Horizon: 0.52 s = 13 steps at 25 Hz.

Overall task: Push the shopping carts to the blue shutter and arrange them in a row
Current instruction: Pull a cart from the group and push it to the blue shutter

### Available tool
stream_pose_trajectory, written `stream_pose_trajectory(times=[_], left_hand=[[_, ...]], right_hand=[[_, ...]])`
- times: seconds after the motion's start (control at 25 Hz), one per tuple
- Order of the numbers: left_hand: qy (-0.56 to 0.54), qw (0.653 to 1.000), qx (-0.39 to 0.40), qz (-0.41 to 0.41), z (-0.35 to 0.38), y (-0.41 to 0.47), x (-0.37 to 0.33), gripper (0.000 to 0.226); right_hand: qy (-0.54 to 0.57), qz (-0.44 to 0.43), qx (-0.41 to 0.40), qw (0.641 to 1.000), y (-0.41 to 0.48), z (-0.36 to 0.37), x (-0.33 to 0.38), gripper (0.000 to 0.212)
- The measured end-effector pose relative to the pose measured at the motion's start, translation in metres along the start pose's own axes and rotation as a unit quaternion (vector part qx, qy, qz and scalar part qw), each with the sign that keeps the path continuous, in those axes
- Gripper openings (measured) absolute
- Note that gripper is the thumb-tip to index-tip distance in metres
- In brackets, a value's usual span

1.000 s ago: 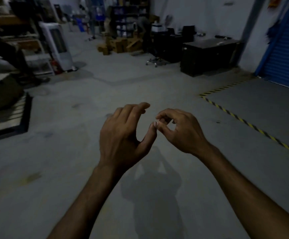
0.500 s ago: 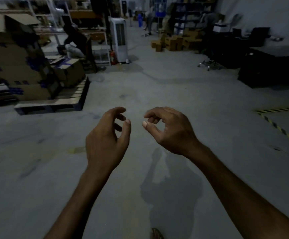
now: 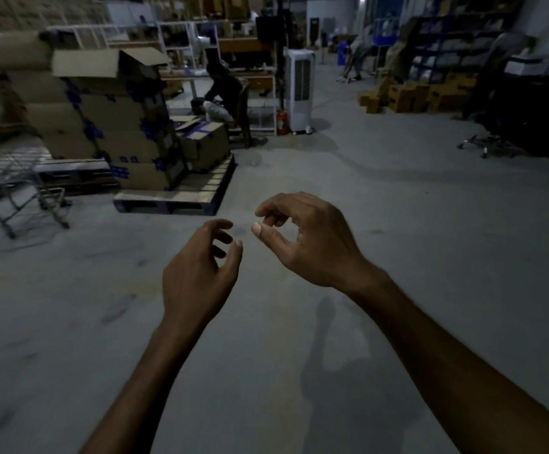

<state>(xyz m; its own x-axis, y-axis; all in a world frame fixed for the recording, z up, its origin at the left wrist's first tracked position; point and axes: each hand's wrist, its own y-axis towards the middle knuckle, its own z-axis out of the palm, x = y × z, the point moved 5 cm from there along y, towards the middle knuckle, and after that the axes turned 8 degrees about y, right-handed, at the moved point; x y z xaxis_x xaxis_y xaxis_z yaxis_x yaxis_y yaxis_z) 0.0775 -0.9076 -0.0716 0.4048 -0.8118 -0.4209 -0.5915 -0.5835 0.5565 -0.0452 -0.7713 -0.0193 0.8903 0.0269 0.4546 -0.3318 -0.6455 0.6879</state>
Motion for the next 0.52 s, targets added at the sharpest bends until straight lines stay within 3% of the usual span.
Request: stream_pose_trajectory(times=[0.28,0.52], left_hand=[[0.119,0.987,-0.103,0.015,-0.026,0.059,0.047,0.049],[0.291,0.941,-0.153,0.083,-0.055,0.098,0.113,0.055]], right_hand=[[0.031,0.004,0.050,0.998,0.076,0.087,-0.034,0.022],[0.014,-0.009,0.118,0.993,0.137,0.208,-0.029,0.029]])
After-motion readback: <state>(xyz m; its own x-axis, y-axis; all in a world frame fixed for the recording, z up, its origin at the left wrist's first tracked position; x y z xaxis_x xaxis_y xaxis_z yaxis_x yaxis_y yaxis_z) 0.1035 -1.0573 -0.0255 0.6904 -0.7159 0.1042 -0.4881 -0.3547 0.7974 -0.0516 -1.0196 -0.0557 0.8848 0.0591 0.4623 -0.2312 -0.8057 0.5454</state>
